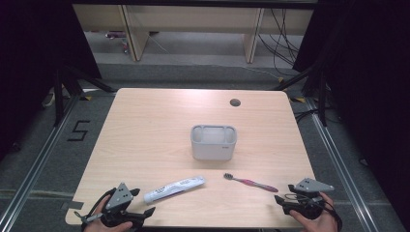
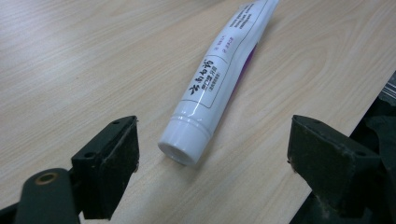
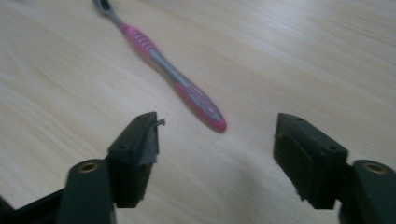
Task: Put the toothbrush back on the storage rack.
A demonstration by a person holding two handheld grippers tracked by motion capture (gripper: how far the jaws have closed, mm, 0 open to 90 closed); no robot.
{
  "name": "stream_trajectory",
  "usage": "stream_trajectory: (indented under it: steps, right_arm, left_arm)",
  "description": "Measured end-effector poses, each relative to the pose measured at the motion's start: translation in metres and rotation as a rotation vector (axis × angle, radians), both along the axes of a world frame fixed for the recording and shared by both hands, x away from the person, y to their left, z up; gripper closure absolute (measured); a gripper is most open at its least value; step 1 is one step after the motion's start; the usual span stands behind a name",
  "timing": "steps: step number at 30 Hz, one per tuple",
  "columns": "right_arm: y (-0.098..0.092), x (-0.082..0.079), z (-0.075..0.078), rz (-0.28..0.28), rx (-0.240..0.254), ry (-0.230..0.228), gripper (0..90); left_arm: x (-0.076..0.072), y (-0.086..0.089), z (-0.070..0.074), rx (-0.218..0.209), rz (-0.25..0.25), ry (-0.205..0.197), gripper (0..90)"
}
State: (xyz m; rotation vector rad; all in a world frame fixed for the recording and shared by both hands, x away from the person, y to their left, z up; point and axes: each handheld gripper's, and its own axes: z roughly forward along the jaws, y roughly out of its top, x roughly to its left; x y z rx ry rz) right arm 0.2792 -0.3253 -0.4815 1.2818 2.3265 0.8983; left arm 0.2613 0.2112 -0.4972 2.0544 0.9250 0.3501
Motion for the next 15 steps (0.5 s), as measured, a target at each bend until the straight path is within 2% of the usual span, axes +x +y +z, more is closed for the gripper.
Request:
stream_trajectory:
  steps: [2,3,4,5,6,7,9,10,12,13,15]
  right_arm:
    - [0.0018,0.0001,0.0021,0.017,-0.019,0.009,31.5]
    - [0.0031,-0.0003,0.0028,0.018,-0.021,0.022,31.5]
    - [0.0026,0.0021,0.0011,0.052,-0.032,0.009,31.7]
    - [0.0026,0.0021,0.0011,0.052,-0.032,0.009,31.7]
    - [0.0063,-0.0005,0.0007,0.027,-0.033,0.040,32.2]
    - [0.0051,0.0014,0.0013,0.050,-0.053,0.030,32.3]
    - [0.0055,0.0027,0.0018,0.069,-0.054,0.018,32.3]
    - [0.0076,0.0008,0.0029,0.046,-0.040,0.033,32.2]
    - [0.0089,0.0001,0.0049,0.034,-0.037,0.044,32.4]
    - [0.0077,0.0016,0.0056,0.052,-0.049,0.033,32.7]
    - [0.0088,0.0010,0.0059,0.041,-0.048,0.031,32.9]
  left_arm:
    - [0.0001,0.0000,-0.0002,0.001,0.000,0.001,16.2]
    - [0.0005,0.0006,-0.0001,0.014,-0.003,0.000,16.2]
    - [0.0003,0.0010,0.0000,0.013,-0.009,0.001,16.2]
    - [0.0003,0.0010,0.0000,0.013,-0.009,0.001,16.2]
    - [0.0000,0.0011,0.0004,0.014,-0.007,0.000,16.3]
    - [0.0000,0.0012,0.0004,0.014,-0.008,0.001,16.2]
    - [-0.0003,0.0002,-0.0002,-0.003,0.002,0.005,16.2]
    - [-0.0003,0.0002,-0.0003,-0.003,0.003,0.005,16.2]
    - [-0.0004,-0.0003,-0.0005,-0.010,0.004,0.007,16.2]
    - [-0.0001,-0.0002,-0.0006,-0.008,0.002,0.005,16.2]
    - [-0.0001,-0.0001,-0.0006,-0.008,0.003,0.005,16.2]
